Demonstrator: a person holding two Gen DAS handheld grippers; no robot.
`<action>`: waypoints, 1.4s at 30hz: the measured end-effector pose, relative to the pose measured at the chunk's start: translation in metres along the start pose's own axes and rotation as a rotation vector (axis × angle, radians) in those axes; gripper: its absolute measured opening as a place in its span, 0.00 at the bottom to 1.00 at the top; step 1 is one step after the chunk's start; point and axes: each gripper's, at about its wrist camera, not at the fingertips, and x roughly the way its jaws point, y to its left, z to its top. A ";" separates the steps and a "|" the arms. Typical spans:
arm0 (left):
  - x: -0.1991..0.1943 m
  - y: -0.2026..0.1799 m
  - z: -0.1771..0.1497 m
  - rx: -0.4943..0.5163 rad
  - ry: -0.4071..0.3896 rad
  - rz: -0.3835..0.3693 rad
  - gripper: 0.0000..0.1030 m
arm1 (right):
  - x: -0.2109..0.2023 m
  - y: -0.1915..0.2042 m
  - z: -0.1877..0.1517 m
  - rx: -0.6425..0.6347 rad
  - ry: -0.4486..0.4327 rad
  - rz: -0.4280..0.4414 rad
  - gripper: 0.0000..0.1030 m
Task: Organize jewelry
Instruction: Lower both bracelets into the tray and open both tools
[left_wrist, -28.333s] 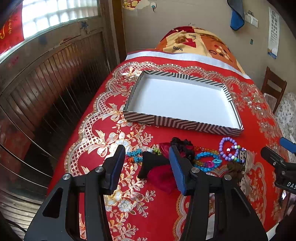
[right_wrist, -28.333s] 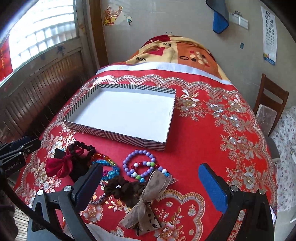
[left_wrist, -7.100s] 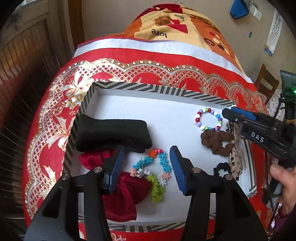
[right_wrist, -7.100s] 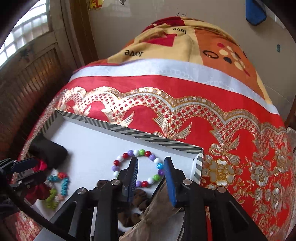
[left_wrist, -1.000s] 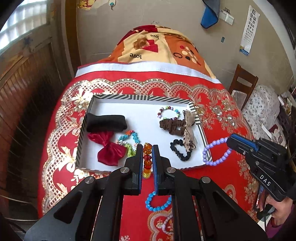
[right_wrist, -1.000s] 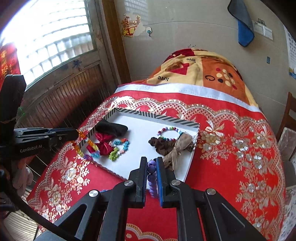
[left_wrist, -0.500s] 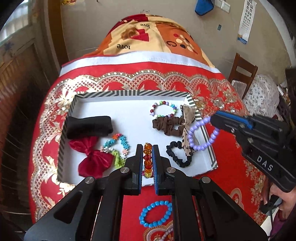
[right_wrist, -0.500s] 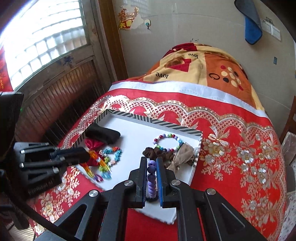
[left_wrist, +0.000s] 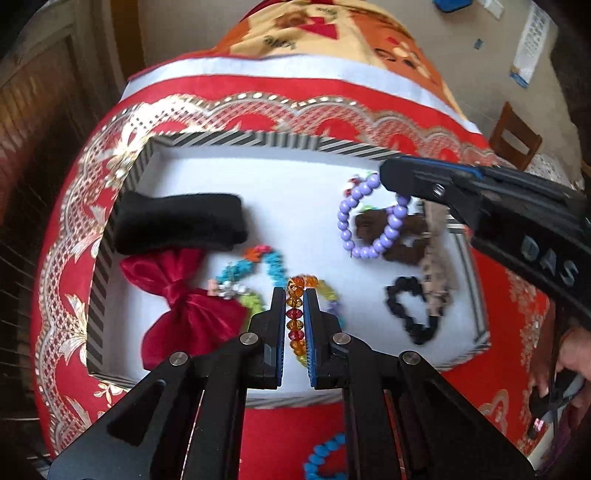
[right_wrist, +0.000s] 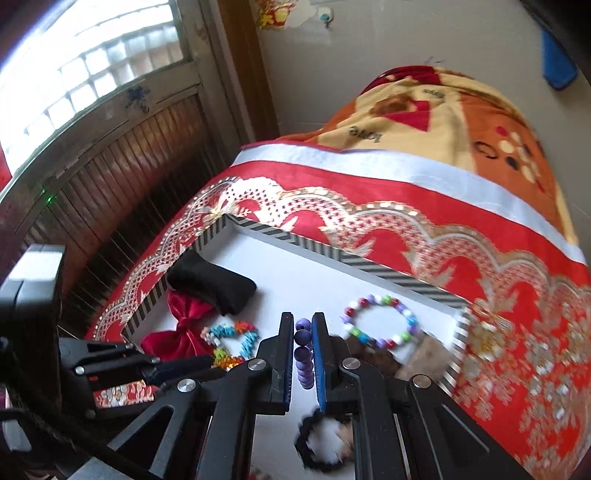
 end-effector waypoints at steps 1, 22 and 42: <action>0.003 0.003 -0.001 -0.005 0.003 0.005 0.08 | 0.010 0.000 0.004 -0.002 0.010 0.009 0.09; 0.019 0.014 -0.007 -0.045 0.006 0.043 0.18 | 0.105 -0.024 0.017 -0.018 0.130 -0.104 0.12; -0.018 0.009 -0.018 -0.049 -0.067 0.056 0.44 | 0.034 -0.012 0.000 0.037 0.050 -0.137 0.34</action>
